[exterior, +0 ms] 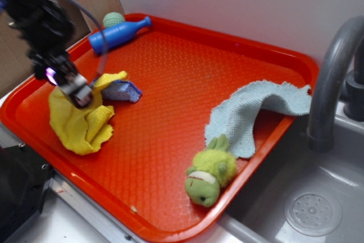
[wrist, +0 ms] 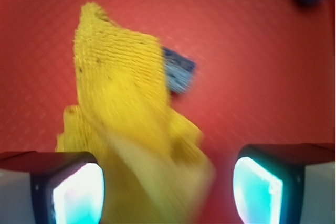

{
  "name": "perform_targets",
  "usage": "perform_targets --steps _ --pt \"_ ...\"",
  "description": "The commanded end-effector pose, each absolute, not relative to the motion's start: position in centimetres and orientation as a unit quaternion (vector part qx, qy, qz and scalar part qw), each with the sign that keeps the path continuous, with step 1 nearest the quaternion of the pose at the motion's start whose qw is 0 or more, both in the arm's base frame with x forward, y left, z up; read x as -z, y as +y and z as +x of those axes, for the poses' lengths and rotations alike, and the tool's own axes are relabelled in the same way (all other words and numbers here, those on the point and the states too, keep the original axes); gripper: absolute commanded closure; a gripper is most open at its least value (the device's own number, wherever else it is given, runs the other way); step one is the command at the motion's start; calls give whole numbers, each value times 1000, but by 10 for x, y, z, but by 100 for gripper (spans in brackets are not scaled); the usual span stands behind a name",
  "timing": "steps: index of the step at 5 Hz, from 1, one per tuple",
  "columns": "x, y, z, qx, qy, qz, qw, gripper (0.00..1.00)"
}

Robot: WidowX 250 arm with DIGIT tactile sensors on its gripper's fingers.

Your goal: Grab the yellow cloth.

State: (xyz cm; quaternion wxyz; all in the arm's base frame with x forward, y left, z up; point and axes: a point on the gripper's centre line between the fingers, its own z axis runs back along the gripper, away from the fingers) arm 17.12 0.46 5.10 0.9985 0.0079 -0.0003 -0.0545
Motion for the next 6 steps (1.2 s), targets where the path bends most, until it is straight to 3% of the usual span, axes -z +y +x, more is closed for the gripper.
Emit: perform_targets --steps 1,2,4,5,6 --pt "-32 5 181 28 -16 27 999 100" --pt "-41 8 181 32 -20 15 999 100" --pt "-58 16 172 22 -19 34 999 100" --pt "-104 23 163 -7 -44 31 999 100" --pt "-153 24 159 -45 -64 6 997 100"
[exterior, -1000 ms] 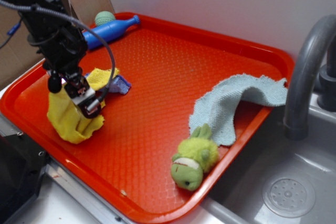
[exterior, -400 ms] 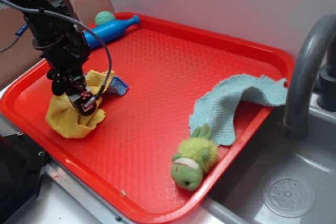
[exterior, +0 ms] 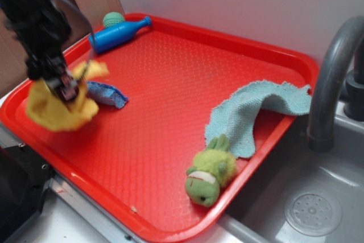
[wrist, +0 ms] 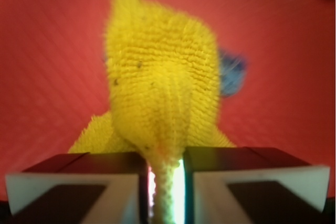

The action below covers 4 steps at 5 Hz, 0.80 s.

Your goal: Grab the yellow cloth.

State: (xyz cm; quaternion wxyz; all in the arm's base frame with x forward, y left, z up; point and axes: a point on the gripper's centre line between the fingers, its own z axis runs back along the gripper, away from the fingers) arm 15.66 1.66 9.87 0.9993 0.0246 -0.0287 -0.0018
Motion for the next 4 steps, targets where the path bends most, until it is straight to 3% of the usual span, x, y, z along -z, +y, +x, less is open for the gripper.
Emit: perform_targets --steps 1,2,4 --pt "-203 3 175 -47 -75 -17 996 100" --pt "-252 -9 202 -48 -59 -12 997 100" --pt "-233 -3 213 -68 -47 -4 997 100"
